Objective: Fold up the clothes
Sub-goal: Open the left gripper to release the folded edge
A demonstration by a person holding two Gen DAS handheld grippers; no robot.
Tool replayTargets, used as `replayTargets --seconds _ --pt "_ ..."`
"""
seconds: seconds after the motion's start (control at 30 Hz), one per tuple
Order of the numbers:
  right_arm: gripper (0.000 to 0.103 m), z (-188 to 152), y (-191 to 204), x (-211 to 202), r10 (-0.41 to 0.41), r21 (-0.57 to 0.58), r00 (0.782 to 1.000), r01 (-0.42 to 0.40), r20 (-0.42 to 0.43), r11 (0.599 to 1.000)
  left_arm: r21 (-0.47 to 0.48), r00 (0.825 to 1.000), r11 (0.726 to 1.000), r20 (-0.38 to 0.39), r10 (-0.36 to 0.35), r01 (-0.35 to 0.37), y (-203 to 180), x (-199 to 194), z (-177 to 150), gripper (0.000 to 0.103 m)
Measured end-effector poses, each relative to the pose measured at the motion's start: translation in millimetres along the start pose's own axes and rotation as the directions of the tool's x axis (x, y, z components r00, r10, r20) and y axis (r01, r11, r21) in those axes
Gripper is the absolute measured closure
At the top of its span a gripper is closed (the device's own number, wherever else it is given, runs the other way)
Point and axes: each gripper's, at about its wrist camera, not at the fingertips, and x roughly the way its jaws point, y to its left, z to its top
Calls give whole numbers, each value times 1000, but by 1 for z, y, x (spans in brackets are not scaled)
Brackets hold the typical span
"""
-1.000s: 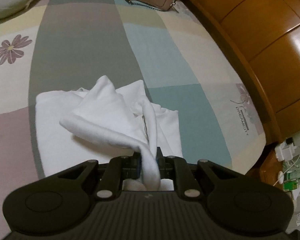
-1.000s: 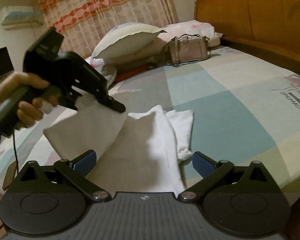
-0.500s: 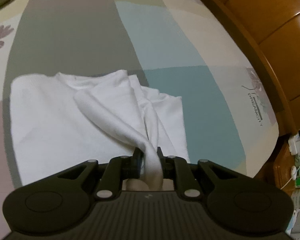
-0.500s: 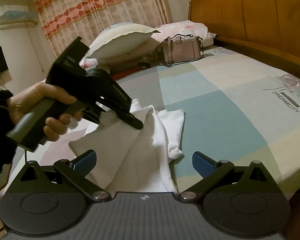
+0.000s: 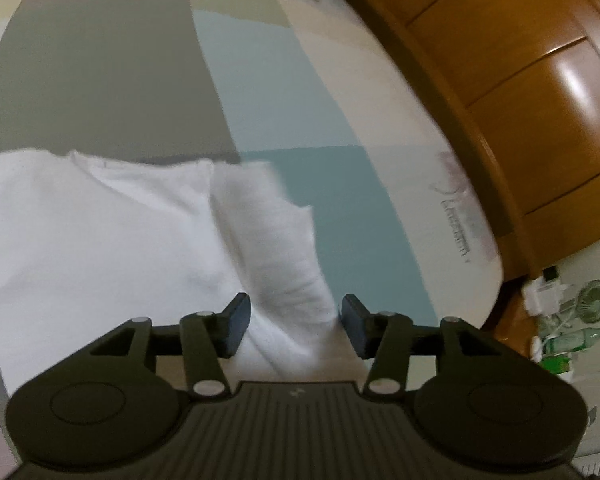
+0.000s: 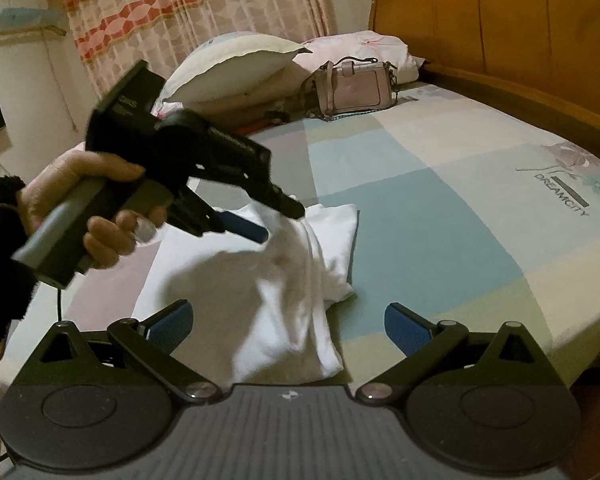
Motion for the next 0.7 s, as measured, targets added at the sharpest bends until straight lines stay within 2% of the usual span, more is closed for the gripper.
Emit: replayTargets --seconds 0.1,0.17,0.3,0.4,0.5,0.53,0.57,0.67,0.7 --pt "0 0 1 1 -1 1 1000 1 -7 1000 33 999 999 26 -26 25 4 -17 -5 41" --pt "0 0 1 3 1 3 1000 -1 -12 1000 72 999 997 47 -11 7 7 -26 -11 40" --pt "0 0 2 7 18 0 1000 -18 -20 1000 180 992 979 104 77 -94 13 -39 -33 38" --pt "4 1 4 11 37 -22 999 -37 -24 999 267 973 943 169 157 -199 12 -48 -53 38" --pt "19 1 6 16 52 -40 998 -53 -33 998 344 941 886 241 237 -312 10 -57 -74 35" --pt "26 1 6 18 55 -41 998 -56 -42 998 357 932 871 260 254 -337 9 -58 -80 35" --pt "28 1 6 20 56 -41 997 -58 -49 997 366 923 859 277 267 -358 8 -58 -85 34" --pt "40 -2 8 25 68 -58 995 -73 -73 996 363 910 849 301 284 -385 9 -60 -98 33" --pt "40 -3 10 26 66 -68 995 -72 -80 995 364 908 845 304 289 -391 9 -60 -102 32"
